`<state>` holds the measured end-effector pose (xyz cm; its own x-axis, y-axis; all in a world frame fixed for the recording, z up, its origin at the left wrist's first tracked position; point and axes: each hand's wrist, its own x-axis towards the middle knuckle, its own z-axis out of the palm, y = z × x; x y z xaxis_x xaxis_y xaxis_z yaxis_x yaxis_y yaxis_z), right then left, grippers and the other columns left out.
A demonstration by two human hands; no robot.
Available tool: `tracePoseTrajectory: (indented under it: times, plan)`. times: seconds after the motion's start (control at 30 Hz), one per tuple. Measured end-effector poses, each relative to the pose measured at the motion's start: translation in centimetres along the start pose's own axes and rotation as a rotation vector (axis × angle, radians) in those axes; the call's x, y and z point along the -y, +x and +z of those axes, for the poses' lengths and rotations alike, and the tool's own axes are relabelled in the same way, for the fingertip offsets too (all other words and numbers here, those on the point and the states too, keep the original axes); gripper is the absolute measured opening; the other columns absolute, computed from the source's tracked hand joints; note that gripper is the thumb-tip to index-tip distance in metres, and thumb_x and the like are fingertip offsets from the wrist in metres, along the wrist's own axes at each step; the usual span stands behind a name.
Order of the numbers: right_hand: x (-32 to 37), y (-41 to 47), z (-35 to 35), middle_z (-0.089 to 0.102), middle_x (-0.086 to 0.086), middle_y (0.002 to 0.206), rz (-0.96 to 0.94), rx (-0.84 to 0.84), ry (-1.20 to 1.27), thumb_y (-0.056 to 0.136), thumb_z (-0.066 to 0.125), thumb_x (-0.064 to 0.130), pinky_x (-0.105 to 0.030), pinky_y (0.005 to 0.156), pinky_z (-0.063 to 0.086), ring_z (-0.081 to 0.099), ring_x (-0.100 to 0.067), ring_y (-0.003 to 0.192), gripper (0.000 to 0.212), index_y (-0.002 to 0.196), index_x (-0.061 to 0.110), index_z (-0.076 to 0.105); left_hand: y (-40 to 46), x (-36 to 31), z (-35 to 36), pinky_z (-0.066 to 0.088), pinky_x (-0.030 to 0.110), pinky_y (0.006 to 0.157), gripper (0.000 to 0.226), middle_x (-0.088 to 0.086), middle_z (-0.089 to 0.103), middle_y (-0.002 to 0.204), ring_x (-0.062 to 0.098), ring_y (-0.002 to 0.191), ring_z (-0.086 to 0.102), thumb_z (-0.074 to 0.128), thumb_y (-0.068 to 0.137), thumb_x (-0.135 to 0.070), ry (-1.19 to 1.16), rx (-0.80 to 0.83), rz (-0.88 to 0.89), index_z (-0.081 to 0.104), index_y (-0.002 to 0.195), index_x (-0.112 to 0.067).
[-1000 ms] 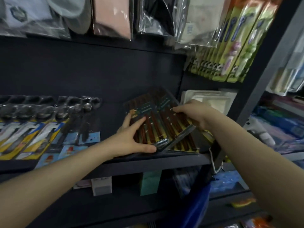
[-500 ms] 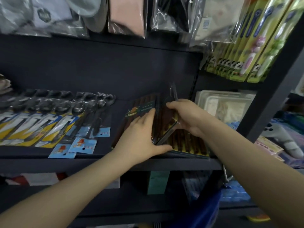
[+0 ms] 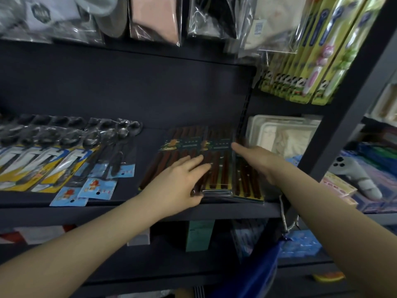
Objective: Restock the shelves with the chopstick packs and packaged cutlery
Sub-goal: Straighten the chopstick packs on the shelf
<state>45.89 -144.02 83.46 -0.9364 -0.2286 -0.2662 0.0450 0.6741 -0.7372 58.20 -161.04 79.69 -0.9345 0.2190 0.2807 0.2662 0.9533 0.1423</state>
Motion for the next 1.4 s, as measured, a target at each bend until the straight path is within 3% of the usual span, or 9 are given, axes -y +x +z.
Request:
tracePoseTrajectory:
  times: [0.17,0.23,0.37,0.7,0.77,0.9,1.1,1.23,1.4]
  plan:
    - [-0.4,0.5,1.8,0.033,-0.005,0.152,-0.043,-0.02,-0.066,0.047,0.051,0.083,-0.044,0.105,0.041,0.044,-0.031,0.13,0.117,0.143,0.018,0.032,0.7,2.3,-1.9,0.012,0.023,0.114,0.112,-0.019,0.006,0.149,0.002,0.139,0.009,0.05,0.056,-0.084,-0.358,0.147,-0.081,0.01,0.145,-0.029]
    - [-0.4,0.1,1.7,0.029,-0.007,0.153,-0.031,-0.072,-0.053,0.065,0.051,0.077,-0.042,0.105,0.04,0.041,-0.032,0.132,0.104,0.144,0.012,0.032,1.0,4.1,-1.7,0.012,0.03,0.116,0.111,-0.006,0.018,0.153,0.013,0.142,0.015,0.028,0.054,-0.091,-0.399,0.049,-0.283,0.024,0.143,-0.025]
    - [-1.4,0.4,1.2,0.037,-0.013,0.148,0.005,-0.116,0.013,0.085,0.051,0.059,-0.038,0.102,0.039,0.042,-0.034,0.131,0.082,0.143,0.003,0.032,0.6,5.1,-1.1,0.019,0.032,0.114,0.084,-0.001,0.019,0.154,0.021,0.142,0.017,0.026,0.074,-0.078,-0.369,0.221,-0.499,0.017,0.144,-0.033]
    - [-0.8,0.6,1.2,0.049,-0.006,0.14,0.036,-0.01,0.527,0.062,0.067,0.055,-0.048,0.108,0.037,0.048,-0.029,0.127,0.088,0.137,0.016,0.042,2.4,2.7,-1.0,0.025,0.033,0.113,0.101,-0.007,0.029,0.151,0.015,0.136,0.03,0.058,0.05,-0.069,-0.87,0.124,-0.518,0.026,0.14,-0.038]
    - [-0.1,0.2,0.9,0.05,-0.006,0.139,-0.002,-0.035,0.528,0.063,0.07,0.057,-0.048,0.106,0.04,0.049,-0.029,0.125,0.089,0.137,0.016,0.042,2.8,2.6,-1.0,0.028,0.031,0.109,0.089,-0.008,0.035,0.146,0.014,0.131,0.035,0.063,0.063,-0.061,-0.907,0.109,-0.542,0.027,0.14,-0.037]
    - [1.4,0.1,0.3,0.056,-0.012,0.13,-0.068,-0.067,0.442,0.069,0.078,0.042,-0.043,0.089,0.054,0.059,-0.029,0.111,0.09,0.139,0.008,0.034,4.3,1.5,-0.8,0.04,0.029,0.101,0.072,-0.006,0.054,0.129,0.013,0.113,0.054,0.068,0.076,-0.037,-1.111,0.115,-0.518,0.033,0.138,-0.03]
    - [2.2,0.1,-0.3,0.068,-0.007,0.086,0.075,0.091,0.377,0.07,0.078,0.036,-0.026,0.052,0.052,0.067,-0.018,0.069,0.057,0.113,0.005,0.059,5.2,0.9,-0.4,0.05,0.025,0.077,0.059,-0.002,0.062,0.104,0.013,0.096,0.061,0.064,0.079,0.001,-1.357,0.094,-0.547,0.039,0.125,-0.026]
    - [1.5,-0.2,-0.2,0.071,-0.004,0.058,0.126,0.256,0.504,0.082,0.068,0.029,-0.026,0.043,0.056,0.068,-0.016,0.046,0.021,0.082,0.01,0.062,4.6,1.1,0.3,0.048,0.027,0.088,0.081,-0.007,0.059,0.11,0.013,0.103,0.059,0.068,0.076,-0.002,-1.408,0.078,-0.528,0.025,0.142,-0.022]
    - [0.0,-0.7,0.3,0.072,-0.008,0.086,0.069,0.261,0.664,0.082,0.067,0.025,-0.034,0.066,0.06,0.07,-0.02,0.068,0.02,0.096,0.011,0.065,4.5,2.8,0.3,0.038,0.04,0.106,0.116,0.002,0.053,0.135,0.021,0.118,0.054,0.089,0.039,-0.043,-1.447,0.079,-0.597,0.034,0.139,-0.021]
